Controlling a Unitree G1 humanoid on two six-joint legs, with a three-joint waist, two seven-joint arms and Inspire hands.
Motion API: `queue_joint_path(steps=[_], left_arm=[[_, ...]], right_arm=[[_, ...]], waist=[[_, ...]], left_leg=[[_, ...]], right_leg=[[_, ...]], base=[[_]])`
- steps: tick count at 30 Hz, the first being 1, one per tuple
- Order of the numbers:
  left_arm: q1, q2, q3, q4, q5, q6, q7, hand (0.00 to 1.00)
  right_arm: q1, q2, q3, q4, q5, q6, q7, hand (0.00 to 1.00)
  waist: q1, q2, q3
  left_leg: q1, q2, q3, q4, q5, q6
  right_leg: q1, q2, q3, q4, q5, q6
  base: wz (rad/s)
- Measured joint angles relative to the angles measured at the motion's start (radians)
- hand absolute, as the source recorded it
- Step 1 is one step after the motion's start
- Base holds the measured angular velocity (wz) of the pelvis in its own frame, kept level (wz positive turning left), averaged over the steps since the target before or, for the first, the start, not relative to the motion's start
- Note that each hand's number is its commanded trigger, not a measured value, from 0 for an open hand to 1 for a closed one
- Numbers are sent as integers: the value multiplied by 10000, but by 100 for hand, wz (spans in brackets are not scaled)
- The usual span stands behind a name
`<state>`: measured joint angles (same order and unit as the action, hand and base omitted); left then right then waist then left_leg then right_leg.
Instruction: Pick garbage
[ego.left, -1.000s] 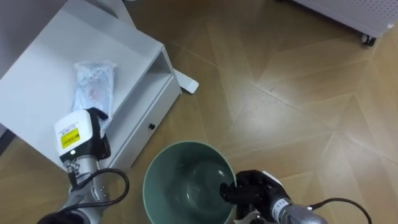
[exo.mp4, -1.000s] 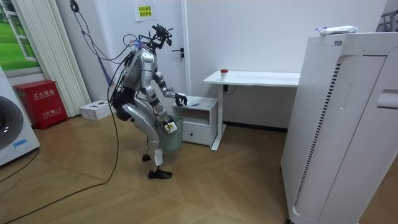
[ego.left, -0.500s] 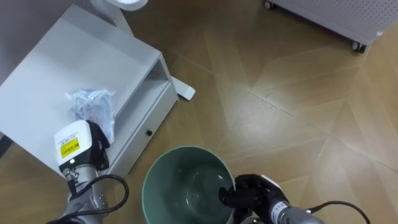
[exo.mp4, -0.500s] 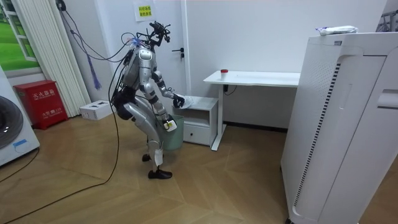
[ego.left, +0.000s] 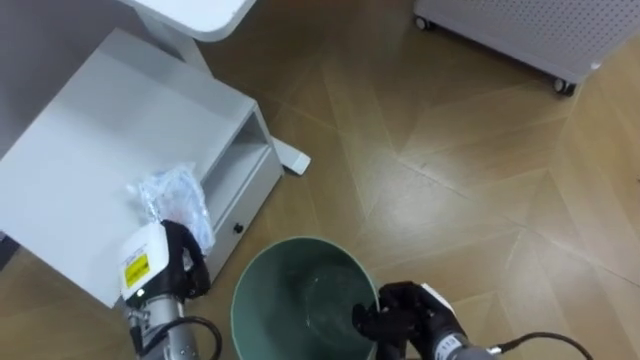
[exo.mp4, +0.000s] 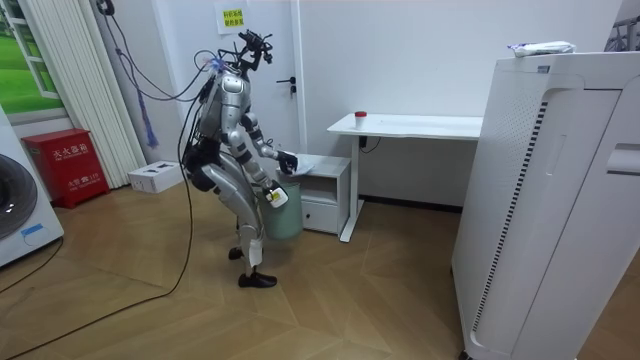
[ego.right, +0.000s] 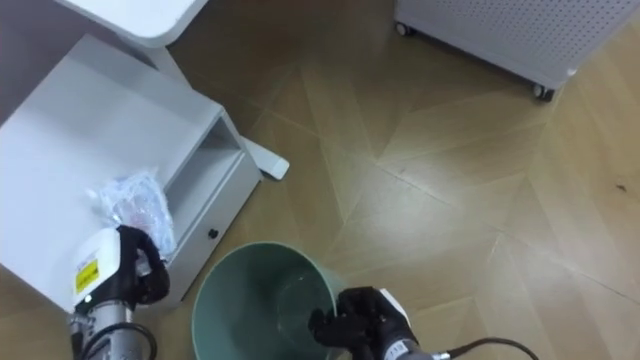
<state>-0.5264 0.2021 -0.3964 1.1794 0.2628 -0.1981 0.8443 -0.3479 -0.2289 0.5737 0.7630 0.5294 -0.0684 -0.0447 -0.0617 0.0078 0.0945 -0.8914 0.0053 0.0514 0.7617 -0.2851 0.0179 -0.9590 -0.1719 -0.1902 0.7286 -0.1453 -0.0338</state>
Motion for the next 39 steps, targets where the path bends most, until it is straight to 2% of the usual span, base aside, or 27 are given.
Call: queue_joint_path(steps=[2, 7, 8, 9, 10, 12, 14, 18, 23, 24, 27, 28, 29, 30, 39], left_arm=[[500, -17, -28, -578, -351, -447, 176, 100], [1490, -469, -290, -1486, -314, -924, 195, 100], [1783, -525, -487, -1725, -317, -927, 171, 100], [2018, -577, -706, -1894, -310, -927, 115, 100], [2124, -591, -821, -1979, -308, -927, 50, 100], [2704, -596, -1242, -2600, -332, -954, -274, 100], [2956, -684, -1413, -2682, -333, -999, -600, 100], [3056, -797, -1825, -2681, -335, -1033, -1326, 100], [3200, -994, -2066, -2672, -342, -1114, -2372, 100], [3256, -1094, -2089, -2639, -346, -1114, -2564, 100], [3294, -1140, -2198, -2631, -341, -1114, -2886, 100], [3312, -1150, -2223, -2613, -341, -1114, -2968, 78], [3308, -1159, -2237, -2579, -341, -1114, -3069, 44], [3305, -1161, -2250, -2564, -341, -1114, -3112, 0], [3278, -1200, -2137, -2439, -340, -1114, -3486, 0]], right_arm=[[213, 28, -200, -51, -467, -195, -100, 100], [905, -23, -692, -352, -1068, -477, -209, 100], [1025, 36, -755, -352, -1068, -491, -210, 100], [1096, 102, -810, -352, -1070, -495, -208, 100], [1143, 146, -882, -351, -1072, -512, -210, 100], [1348, 201, -982, -354, -1068, -652, -211, 100], [1416, 237, -983, -355, -1067, -655, -207, 100], [1387, 266, -977, -354, -1098, -669, -185, 100], [1360, 447, -1159, -318, -1094, -823, -212, 100], [1350, 582, -1173, -318, -1044, -842, -212, 100], [1344, 743, -1172, -319, -947, -945, -201, 100], [1342, 808, -1173, -320, -937, -947, -192, 100], [1336, 844, -1172, -321, -935, -964, -174, 100], [1338, 860, -1169, -321, -935, -966, -170, 100], [1304, 1164, -1250, -328, -990, -967, -17, 100]], waist=[[-194, -105, -30], [-87, -189, -106], [-54, -222, -255], [-26, -224, -349], [-3, -222, -355], [109, -227, -473], [199, -234, -497], [303, -202, -557], [408, -197, -559], [409, -195, -557], [400, -202, -552], [403, -201, -552], [387, -202, -551], [383, -202, -552], [412, -223, -537]], left_leg=[[224, 7, 15, -56, -4, -7], [781, 171, 89, -244, -39, -20], [857, 209, 115, -355, -18, -49], [956, 235, 148, -436, -7, -64], [1047, 245, 180, -476, -7, -64], [1310, 243, 363, -645, -6, -61], [1533, 242, 458, -742, -5, -59], [1719, 256, 464, -763, -2, -63], [1869, 276, 458, -771, 1, -56], [1881, 339, 457, -773, 1, -55], [1837, 367, 451, -771, -5, -49], [1827, 384, 455, -795, -6, -49], [1815, 390, 461, -838, -5, -48], [1812, 390, 461, -856, -5, -48], [1765, 403, 560, -1026, -34, -12]], right_leg=[[197, 2, 11, -15, -20, -7], [786, 215, 46, -442, 47, 7], [846, 299, 78, -592, 134, -5], [930, 371, 132, -697, 189, -8], [1000, 373, 139, -699, 201, -15], [1120, 382, 278, -730, 210, -4], [1254, 389, 358, -746, 210, 0], [1466, 399, 347, -851, 209, 3], [1669, 420, 333, -960, 249, 28], [1719, 517, 377, -1064, 303, 47], [1710, 546, 362, -1142, 330, 53], [1714, 573, 359, -1212, 362, 55], [1710, 576, 343, -1244, 393, 48], [1709, 575, 336, -1243, 402, 50], [1586, 630, 438, -1380, 431, 101]], base=[[0], [-11], [-20], [-18], [-17], [-16], [-12], [-1], [-1], [-4], [0], [-6], [-5], [0], [-3]])
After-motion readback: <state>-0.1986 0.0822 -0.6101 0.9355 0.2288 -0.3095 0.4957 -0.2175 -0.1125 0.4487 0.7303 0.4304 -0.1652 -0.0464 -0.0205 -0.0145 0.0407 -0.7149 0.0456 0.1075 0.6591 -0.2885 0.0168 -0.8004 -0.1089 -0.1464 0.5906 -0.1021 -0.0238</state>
